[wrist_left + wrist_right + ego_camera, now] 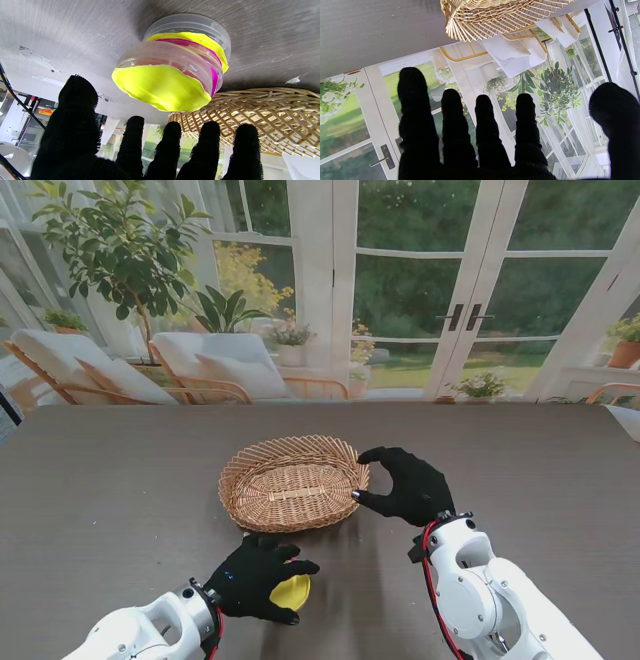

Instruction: Stack culture dishes into a storage basket

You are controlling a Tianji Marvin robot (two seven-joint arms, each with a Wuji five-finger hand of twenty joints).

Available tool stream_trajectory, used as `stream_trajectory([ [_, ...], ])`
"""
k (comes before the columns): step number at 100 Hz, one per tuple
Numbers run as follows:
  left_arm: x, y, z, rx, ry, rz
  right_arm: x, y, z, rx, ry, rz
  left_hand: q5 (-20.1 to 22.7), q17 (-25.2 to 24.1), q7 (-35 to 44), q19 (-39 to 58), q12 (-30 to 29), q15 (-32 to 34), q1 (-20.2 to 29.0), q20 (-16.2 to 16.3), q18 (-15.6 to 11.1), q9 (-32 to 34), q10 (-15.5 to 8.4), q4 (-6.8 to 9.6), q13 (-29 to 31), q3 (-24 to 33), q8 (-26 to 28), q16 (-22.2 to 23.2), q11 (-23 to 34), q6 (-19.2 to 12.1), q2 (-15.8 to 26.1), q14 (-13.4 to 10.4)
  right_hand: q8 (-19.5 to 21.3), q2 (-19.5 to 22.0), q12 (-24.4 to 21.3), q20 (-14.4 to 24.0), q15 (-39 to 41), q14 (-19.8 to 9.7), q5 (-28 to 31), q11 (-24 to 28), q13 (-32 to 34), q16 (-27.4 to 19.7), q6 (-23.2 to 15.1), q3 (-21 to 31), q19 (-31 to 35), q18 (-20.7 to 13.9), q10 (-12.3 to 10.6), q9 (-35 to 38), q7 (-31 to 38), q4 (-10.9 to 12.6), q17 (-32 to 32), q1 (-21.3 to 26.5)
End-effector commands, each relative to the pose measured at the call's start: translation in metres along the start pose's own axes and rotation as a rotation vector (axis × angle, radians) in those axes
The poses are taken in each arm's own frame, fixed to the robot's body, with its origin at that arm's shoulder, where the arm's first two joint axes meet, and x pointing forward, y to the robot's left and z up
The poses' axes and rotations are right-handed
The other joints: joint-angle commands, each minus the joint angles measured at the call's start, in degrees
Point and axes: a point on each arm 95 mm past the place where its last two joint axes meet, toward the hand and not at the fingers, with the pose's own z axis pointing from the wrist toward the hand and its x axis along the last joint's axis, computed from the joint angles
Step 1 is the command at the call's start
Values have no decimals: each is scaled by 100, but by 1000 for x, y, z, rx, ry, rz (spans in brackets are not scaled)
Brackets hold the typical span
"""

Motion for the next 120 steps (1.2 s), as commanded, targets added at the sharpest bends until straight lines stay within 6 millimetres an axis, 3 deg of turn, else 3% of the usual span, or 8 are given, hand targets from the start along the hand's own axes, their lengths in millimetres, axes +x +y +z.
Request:
stream_trajectory([
  [1,0,5,0,-30,-5,-6,2,-2,-1,13,2,4,-113,9,-60,-166,-46,-110,153,121,333,-246,44,215,-155,-110,23,-44,-76,-165,186,32,79,-147,26,192,-101,91,-16,-20,-88,64,-169,405,-155,186,46,-176,-88,11,-2759,-9],
  [37,0,9,5,-87,-17,3,1,-4,-2,21,-1,7,-394,-30,-162,-222,-58,-190,53,135,335,-511,94,217,-380,-274,-12,-70,-130,-208,250,-26,84,-154,24,238,-104,91,19,-21,-88,67,-180,424,-199,196,47,-171,-88,11,-2761,-3],
  [67,-1,11,7,-126,-30,-6,1,-5,-3,24,0,10,-924,41,-307,-178,-37,-231,87,150,372,-1064,54,254,-606,-356,-32,-52,-202,-314,349,-156,88,-157,25,276,-99,93,36,-18,-78,71,-188,430,-225,195,41,-171,-88,7,-2754,-7],
  [120,-3,14,12,-166,-38,-14,1,-7,-4,36,-1,15,-1137,114,-298,221,75,-114,180,223,379,-1446,92,305,-771,-362,82,229,-216,-354,359,-228,91,-192,22,317,-103,107,54,-25,-83,72,-182,457,-261,225,45,-193,-86,1,-2755,5],
])
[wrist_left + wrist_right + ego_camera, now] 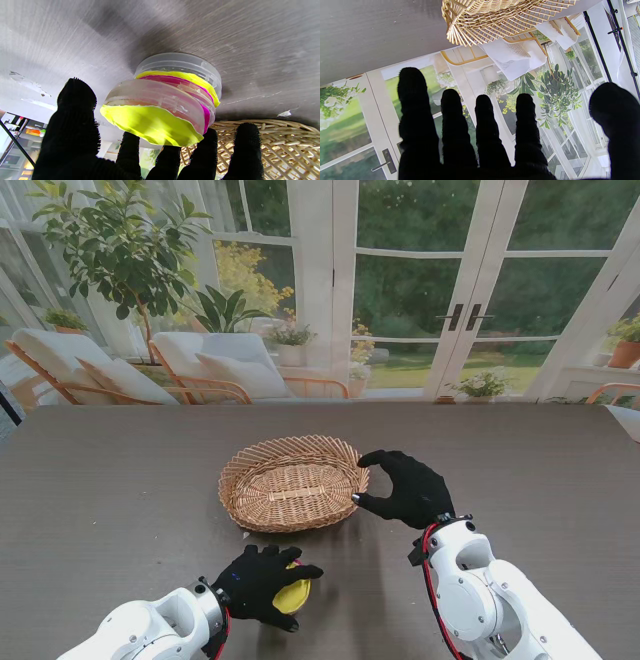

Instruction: Stack culture dishes into a storage basket

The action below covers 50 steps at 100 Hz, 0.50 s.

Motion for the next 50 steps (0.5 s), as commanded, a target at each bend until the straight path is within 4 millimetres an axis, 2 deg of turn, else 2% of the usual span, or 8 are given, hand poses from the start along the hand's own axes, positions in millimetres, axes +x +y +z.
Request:
stream_trajectory([
  [1,1,3,0,-18,0,-9,2,-3,-2,19,3,5,-213,37,-56,167,46,25,181,85,310,-199,14,176,-174,-86,47,83,-77,-147,153,-29,91,-191,22,165,-101,71,55,-25,-81,64,-178,458,-174,220,45,-193,-86,1,-2754,5],
  [50,-6,11,8,-36,-13,-30,2,-5,-3,32,4,9,-82,-21,8,263,91,25,267,-2,317,-164,25,190,-166,-31,130,194,-68,-200,328,6,92,-219,24,194,-100,94,67,-21,-84,68,-190,481,-194,224,47,-192,-88,-4,-2748,20],
])
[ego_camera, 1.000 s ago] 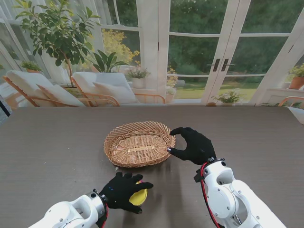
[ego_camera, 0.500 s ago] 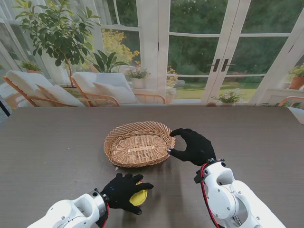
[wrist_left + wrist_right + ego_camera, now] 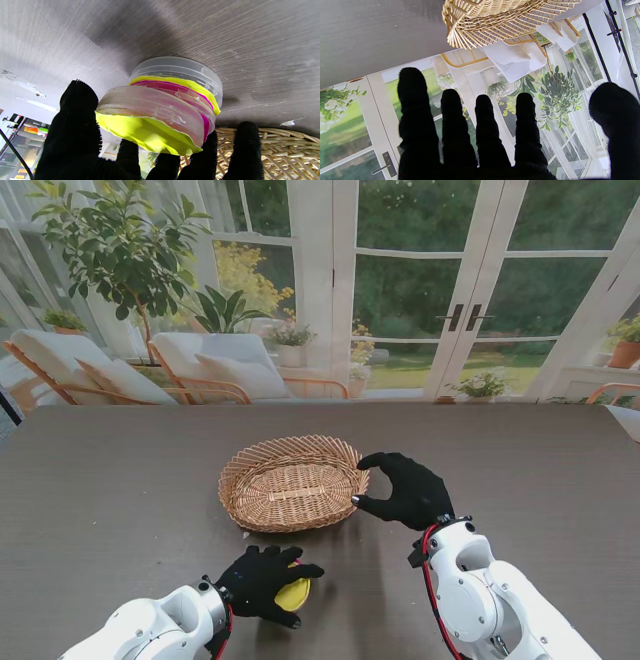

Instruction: Stack culture dishes into a storage basket

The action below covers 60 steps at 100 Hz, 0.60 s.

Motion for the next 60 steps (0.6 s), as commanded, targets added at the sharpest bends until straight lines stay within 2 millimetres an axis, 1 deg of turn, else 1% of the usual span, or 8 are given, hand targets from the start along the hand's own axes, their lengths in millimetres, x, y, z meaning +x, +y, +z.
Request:
stream_trajectory([
  [1,-1,5,0,-29,-9,-3,2,-3,-2,20,5,5,-92,-72,-2,112,43,20,205,-5,314,-154,16,184,-162,-25,29,65,-63,-153,208,4,92,-219,23,191,-96,88,10,-22,-86,67,-187,480,-160,220,49,-195,-86,-5,-2748,19],
  [27,-2,8,0,-38,-18,-2,3,-4,-3,27,8,4,-209,-20,-61,126,36,9,291,-39,343,-245,20,262,-163,41,13,66,-88,-135,194,-5,92,-230,23,206,-89,118,11,-23,-79,73,-181,484,-168,260,53,-204,-88,-9,-2741,18],
  [32,-2,8,0,-37,-17,-3,3,-4,-3,27,8,3,-315,15,-103,157,36,18,340,-34,345,-271,20,310,-152,95,0,72,-91,-118,163,-16,92,-231,23,207,-91,134,14,-24,-86,73,-180,485,-174,261,54,-209,-86,-8,-2750,23],
  [33,-2,8,0,-37,-17,-3,3,-4,-3,28,8,3,-341,12,-109,204,41,32,305,-25,354,-280,15,397,-155,168,4,85,-82,-115,135,-20,93,-230,22,207,-90,145,14,-24,-83,74,-176,486,-175,263,55,-210,-86,-8,-2751,23],
  [34,-2,8,0,-37,-16,-3,3,-4,-3,28,7,3,-324,14,-100,228,43,41,287,-22,360,-286,16,440,-150,205,10,93,-79,-114,118,-22,93,-233,23,207,-91,144,14,-23,-87,74,-178,485,-175,267,56,-207,-86,-9,-2749,24],
  [37,-2,9,0,-37,-16,-2,3,-4,-3,29,7,4,-322,52,-97,264,43,49,287,-19,368,-291,-2,477,-142,254,14,100,-79,-109,89,-19,93,-235,23,208,-91,135,14,-23,-88,74,-177,484,-177,272,52,-209,-86,-9,-2750,25],
  [45,-2,9,0,-42,-16,-5,3,-4,-3,30,6,4,-368,129,-117,351,38,83,295,-2,357,-336,-28,491,-117,313,9,125,-95,-103,49,-79,92,-243,21,211,-90,152,10,-29,-88,76,-184,487,-180,288,66,-223,-88,-10,-2749,28],
  [60,-2,10,0,-52,-20,-20,2,-5,-3,32,6,3,-455,297,-148,859,42,308,227,113,333,-462,-82,503,-122,606,12,393,-106,-63,-85,-228,91,-249,20,215,-89,153,9,-28,-90,78,-178,492,-189,300,57,-218,-91,-12,-2754,30],
])
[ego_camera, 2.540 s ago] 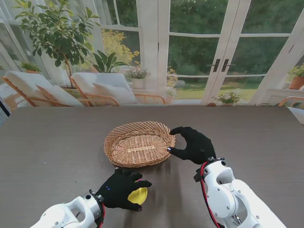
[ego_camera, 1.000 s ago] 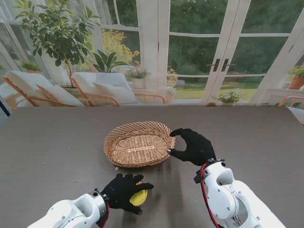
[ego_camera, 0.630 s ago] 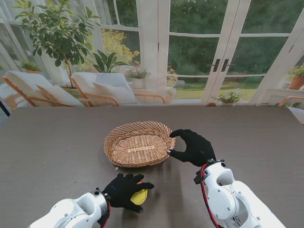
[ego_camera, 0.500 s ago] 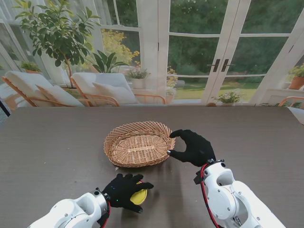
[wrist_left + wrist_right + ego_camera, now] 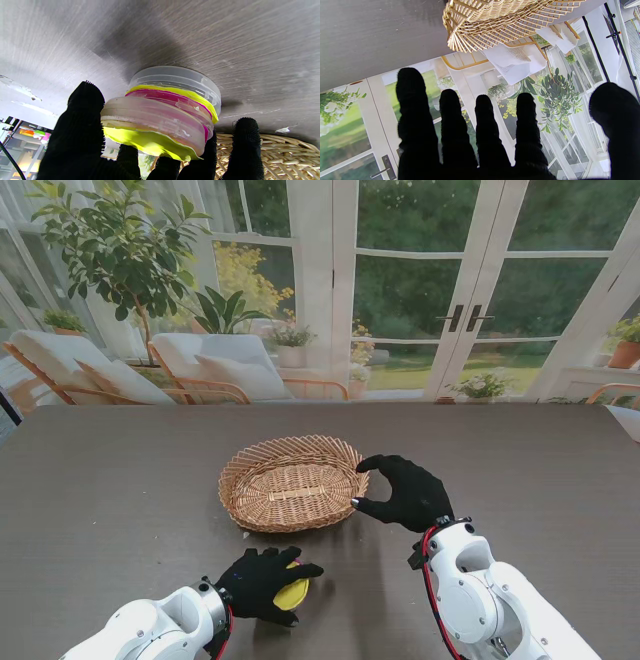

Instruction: Stack culture dishes into a storage basket

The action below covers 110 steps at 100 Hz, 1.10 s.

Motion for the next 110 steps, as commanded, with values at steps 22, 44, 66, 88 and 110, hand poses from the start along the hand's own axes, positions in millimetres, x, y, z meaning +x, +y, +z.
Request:
stream_trajectory([
  [22,0,11,0,-39,-20,-73,2,-3,-2,24,4,3,-166,487,-48,1066,57,446,98,57,273,-173,-125,149,-49,826,40,507,-5,-72,-244,-100,89,-259,16,212,-89,58,6,-37,-90,80,-145,492,-165,230,53,-226,-97,-16,-2763,31],
  [44,0,17,3,-46,-23,-119,2,-3,-1,26,4,1,127,564,73,1245,71,564,315,35,256,-54,-106,157,20,1071,81,558,27,-170,-135,-67,87,-280,14,235,-85,60,5,-43,-84,87,-171,495,-149,249,58,-233,-106,-18,-2733,45],
  [66,1,18,2,-62,-27,-133,1,-3,-1,30,3,-2,221,624,122,1421,113,689,437,12,187,4,-148,59,15,1186,99,606,58,-116,-330,-137,81,-385,10,251,-92,74,3,-52,-98,91,-195,514,-156,296,64,-251,-126,-30,-2753,76],
  [88,2,18,1,-99,-48,-141,1,-3,0,30,2,-5,262,548,161,1472,239,708,242,-41,130,49,-120,-205,-91,1089,139,610,116,-35,-385,-179,75,-558,4,274,-89,83,-1,-64,-100,103,-218,575,-167,329,73,-266,-157,-60,-2773,115],
  [110,1,17,1,-132,-50,-127,3,-3,1,27,1,-9,335,384,164,1352,350,589,310,-195,92,98,-95,-340,-137,337,169,535,99,3,-132,-160,80,-725,1,298,-89,93,-1,-69,-102,115,-232,678,-194,380,66,-267,-164,-102,-2789,127],
])
